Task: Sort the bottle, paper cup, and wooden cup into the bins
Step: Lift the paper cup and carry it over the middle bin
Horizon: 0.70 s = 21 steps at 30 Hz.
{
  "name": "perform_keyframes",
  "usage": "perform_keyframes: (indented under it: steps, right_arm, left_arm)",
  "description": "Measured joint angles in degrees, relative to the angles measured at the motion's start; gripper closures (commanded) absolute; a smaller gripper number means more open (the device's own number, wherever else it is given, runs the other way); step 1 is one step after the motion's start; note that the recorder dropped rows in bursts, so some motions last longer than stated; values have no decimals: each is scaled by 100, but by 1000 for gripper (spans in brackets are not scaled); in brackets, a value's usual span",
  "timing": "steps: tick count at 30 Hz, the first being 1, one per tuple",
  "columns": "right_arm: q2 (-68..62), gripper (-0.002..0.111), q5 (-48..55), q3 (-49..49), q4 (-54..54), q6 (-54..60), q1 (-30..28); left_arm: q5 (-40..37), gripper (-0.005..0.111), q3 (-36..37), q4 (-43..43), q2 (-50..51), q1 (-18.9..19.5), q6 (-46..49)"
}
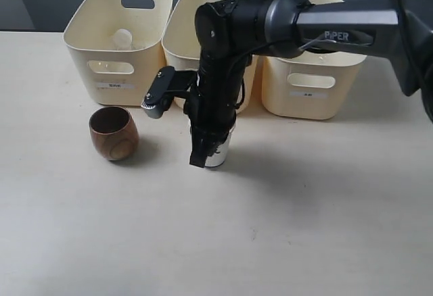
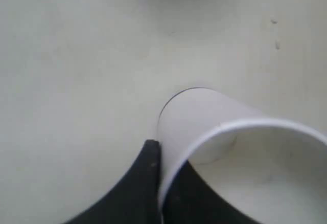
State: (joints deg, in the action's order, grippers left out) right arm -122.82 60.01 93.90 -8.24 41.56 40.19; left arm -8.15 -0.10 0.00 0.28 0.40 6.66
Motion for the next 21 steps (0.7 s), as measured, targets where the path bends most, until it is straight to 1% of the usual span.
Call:
perform_keyframes:
  steps: [3,11,16,21]
  right_arm:
    - [399,109,34,-15,9,0,0]
    - [2044,109,-33,-15,31,0,0]
    - [2776,109,-383,-15,222,0,0]
    - [2858,109,-1089,-3,774,-227,0]
  left_arm:
    - [0,107,0,0,0,0,0]
    - [0,107,0,0,0,0,0]
    - [0,107,0,0,0,0,0]
    - [0,107,0,0,0,0,0]
